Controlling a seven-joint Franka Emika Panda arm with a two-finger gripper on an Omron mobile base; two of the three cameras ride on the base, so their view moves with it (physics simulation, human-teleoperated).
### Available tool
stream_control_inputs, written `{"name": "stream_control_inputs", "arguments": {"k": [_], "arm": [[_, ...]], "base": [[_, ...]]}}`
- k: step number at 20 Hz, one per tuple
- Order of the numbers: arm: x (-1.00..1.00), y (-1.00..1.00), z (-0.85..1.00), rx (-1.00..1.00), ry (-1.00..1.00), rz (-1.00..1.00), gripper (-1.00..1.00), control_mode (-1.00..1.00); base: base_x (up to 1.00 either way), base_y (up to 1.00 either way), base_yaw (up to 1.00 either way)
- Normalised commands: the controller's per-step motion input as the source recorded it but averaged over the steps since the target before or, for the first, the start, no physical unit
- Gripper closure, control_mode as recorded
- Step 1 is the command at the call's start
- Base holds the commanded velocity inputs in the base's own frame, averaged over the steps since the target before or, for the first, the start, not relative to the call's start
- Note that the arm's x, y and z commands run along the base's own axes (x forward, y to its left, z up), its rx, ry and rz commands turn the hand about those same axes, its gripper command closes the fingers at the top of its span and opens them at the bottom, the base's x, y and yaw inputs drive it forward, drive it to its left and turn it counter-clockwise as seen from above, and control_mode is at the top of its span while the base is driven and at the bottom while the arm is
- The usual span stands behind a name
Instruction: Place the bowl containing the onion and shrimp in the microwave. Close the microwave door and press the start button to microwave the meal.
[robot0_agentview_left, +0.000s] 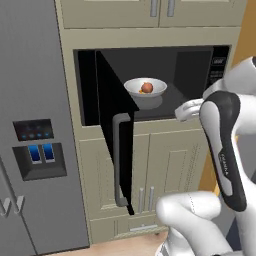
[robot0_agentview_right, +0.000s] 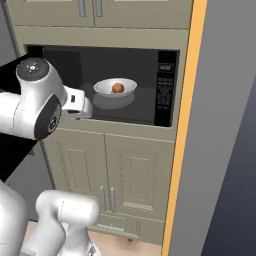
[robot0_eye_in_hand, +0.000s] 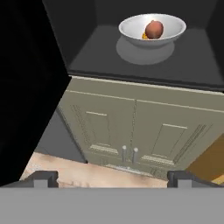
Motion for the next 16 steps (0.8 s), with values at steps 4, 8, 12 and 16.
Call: {"name": "stream_control_inputs", "arguments": {"k": [4, 8, 12, 16], "arm": [[-1.0, 0.51, 0.35, -0.49, -0.17, 0.28, -1.0, -1.0], [-0.97, 0.51, 0.03, -0.37, -0.34, 0.17, -1.0, -1.0], [-0.81, 0.5, 0.0, -0.28, -0.29, 0.06, -1.0, -1.0], [-0.62, 0.65, 0.06, -0.26, -0.12, 0.01, -1.0, -1.0]], "base": [[0.0, 0.0, 0.0], [0.0, 0.0, 0.0], [0.0, 0.0, 0.0], [0.0, 0.0, 0.0]]}}
